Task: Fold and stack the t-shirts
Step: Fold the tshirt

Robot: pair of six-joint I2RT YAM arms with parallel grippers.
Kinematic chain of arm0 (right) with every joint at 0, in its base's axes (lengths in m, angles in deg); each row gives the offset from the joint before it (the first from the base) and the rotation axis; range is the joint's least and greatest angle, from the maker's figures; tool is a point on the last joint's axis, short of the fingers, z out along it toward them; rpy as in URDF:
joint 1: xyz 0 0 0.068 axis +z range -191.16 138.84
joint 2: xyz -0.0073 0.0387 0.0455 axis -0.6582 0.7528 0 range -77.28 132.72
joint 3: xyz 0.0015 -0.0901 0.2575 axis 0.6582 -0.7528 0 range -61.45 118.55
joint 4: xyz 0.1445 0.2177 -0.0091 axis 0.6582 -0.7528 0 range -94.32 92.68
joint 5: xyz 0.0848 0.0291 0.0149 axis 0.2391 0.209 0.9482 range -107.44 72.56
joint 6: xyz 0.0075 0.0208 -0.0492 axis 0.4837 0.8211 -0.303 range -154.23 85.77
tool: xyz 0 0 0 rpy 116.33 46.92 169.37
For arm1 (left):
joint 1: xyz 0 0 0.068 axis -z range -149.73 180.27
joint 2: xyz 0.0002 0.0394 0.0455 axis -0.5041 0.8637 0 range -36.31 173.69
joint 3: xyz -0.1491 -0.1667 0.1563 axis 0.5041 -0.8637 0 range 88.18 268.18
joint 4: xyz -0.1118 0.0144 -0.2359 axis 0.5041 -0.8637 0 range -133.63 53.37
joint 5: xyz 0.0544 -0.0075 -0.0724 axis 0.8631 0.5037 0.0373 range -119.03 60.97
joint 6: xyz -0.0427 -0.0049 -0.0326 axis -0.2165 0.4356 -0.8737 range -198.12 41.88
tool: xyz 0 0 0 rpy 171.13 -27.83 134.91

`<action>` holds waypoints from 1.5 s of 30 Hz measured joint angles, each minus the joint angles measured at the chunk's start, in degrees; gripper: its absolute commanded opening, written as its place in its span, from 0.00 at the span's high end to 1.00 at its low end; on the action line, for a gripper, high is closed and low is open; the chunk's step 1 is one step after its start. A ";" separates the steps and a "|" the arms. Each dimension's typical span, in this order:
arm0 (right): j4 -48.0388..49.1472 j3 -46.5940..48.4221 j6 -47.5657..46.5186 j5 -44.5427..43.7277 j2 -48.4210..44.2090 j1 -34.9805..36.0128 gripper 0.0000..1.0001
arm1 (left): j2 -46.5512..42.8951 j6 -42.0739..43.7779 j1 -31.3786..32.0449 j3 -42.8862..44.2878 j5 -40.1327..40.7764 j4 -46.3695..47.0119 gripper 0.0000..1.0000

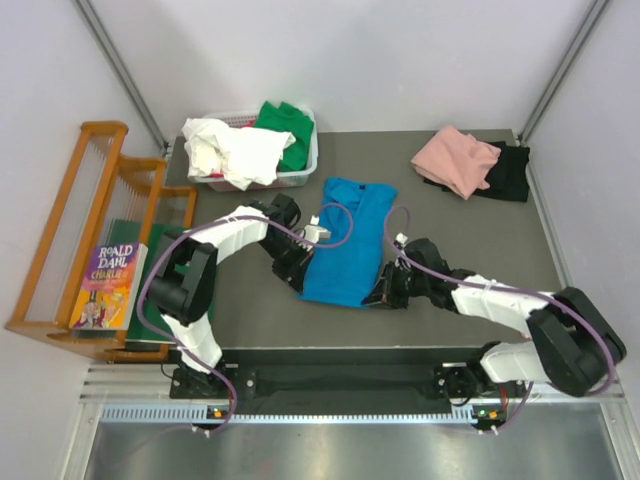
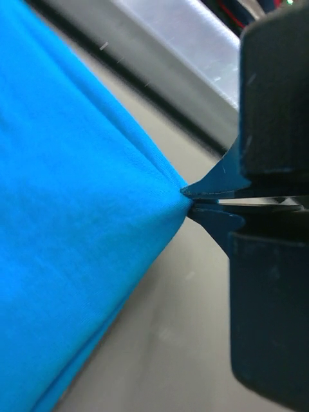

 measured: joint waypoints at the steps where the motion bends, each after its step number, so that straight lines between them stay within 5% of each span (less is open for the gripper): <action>1: -0.74 -0.57 0.07 -0.17 -1.79 0.59 1.00 | -1.11 0.83 0.02 0.00 -0.59 -1.29 1.00; 15: -6.45 -7.19 9.27 -4.31 -23.17 10.93 1.00 | -11.93 11.26 0.57 5.73 -7.06 -20.04 1.00; 25: -14.32 0.70 9.86 -8.87 -24.94 12.68 1.00 | -12.35 10.88 0.63 14.73 -5.86 -23.78 1.00; 32: -15.34 6.16 6.14 -8.92 -17.90 7.69 1.00 | -7.45 7.52 0.50 25.11 -2.95 -23.76 1.00; 45: -14.49 10.67 -0.98 -1.51 -9.35 -8.33 1.00 | 2.10 2.67 0.39 28.89 -0.33 -18.78 1.00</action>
